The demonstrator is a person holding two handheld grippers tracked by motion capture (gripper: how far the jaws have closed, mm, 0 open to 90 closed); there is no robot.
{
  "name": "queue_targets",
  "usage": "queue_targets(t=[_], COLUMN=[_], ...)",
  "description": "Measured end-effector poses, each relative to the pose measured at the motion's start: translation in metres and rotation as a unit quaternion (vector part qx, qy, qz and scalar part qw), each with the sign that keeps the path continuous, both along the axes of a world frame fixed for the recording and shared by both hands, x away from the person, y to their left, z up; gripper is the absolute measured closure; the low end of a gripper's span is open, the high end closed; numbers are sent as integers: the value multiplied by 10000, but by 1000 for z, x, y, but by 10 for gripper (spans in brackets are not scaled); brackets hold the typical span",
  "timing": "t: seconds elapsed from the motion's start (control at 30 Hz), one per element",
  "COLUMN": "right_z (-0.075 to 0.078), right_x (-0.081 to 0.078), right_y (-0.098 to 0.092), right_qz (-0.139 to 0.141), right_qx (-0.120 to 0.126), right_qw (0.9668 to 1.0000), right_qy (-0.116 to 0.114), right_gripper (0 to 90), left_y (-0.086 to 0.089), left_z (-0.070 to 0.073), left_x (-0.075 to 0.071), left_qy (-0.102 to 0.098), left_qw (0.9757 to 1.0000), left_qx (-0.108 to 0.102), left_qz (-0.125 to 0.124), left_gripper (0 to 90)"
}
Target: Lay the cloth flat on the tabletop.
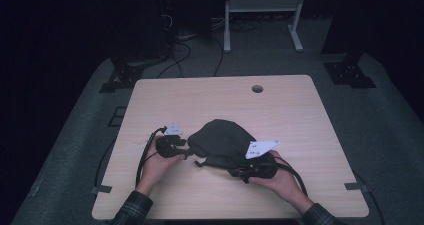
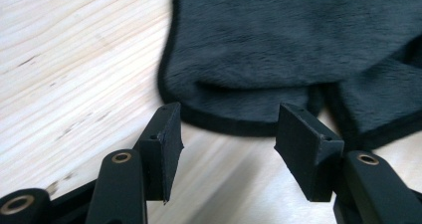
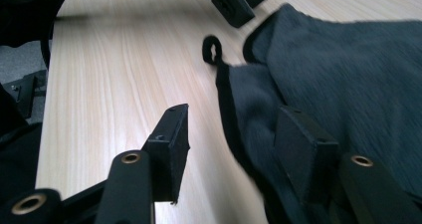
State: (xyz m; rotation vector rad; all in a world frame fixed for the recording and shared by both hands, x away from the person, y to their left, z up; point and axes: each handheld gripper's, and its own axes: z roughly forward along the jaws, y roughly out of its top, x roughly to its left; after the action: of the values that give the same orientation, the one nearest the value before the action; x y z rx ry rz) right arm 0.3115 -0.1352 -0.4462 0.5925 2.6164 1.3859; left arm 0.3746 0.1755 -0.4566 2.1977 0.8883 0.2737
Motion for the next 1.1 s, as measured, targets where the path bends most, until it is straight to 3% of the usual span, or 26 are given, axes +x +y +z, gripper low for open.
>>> queue_targets(t=[0.07, 0.23, 0.33, 0.4, 0.57, 0.73, 0.9, 1.1], right_z=[-1, -1, -4, -7, -19, -26, -26, -6], right_x=[4, 10, 14, 16, 24, 26, 26, 26], right_y=[9, 31, 46, 52, 63, 66, 63, 46], right_qz=[34, 191, 266, 279, 242, 220, 118, -55], right_qx=[54, -106, -254, -387, -721, -954, -931, -472], right_qw=[10000, 9998, 9993, 9989, 9971, 9952, 9956, 9989], right_qy=[47, 3, 17, 0, -31, 31, 30, 19], right_gripper=[481, 498, 512, 519, 601, 744, 826, 834], left_y=[-5, -20, -27, -30, -30, -33, -33, -18], left_z=[0, -1, -4, -8, -10, -6, -4, 9], left_x=[-2, -6, -5, -3, -2, -3, -3, -6], left_qy=[-17, -27, -17, 20, -23, -19, 42, -61], left_qw=[9999, 9990, 9982, 9978, 9974, 9967, 9969, 9988], left_qx=[0, -2, 117, 247, 326, 560, 544, 228], left_qz=[-153, -442, -582, -615, -643, -592, -560, -428], left_gripper=[441, 499, 545, 553, 596, 777, 822, 831])
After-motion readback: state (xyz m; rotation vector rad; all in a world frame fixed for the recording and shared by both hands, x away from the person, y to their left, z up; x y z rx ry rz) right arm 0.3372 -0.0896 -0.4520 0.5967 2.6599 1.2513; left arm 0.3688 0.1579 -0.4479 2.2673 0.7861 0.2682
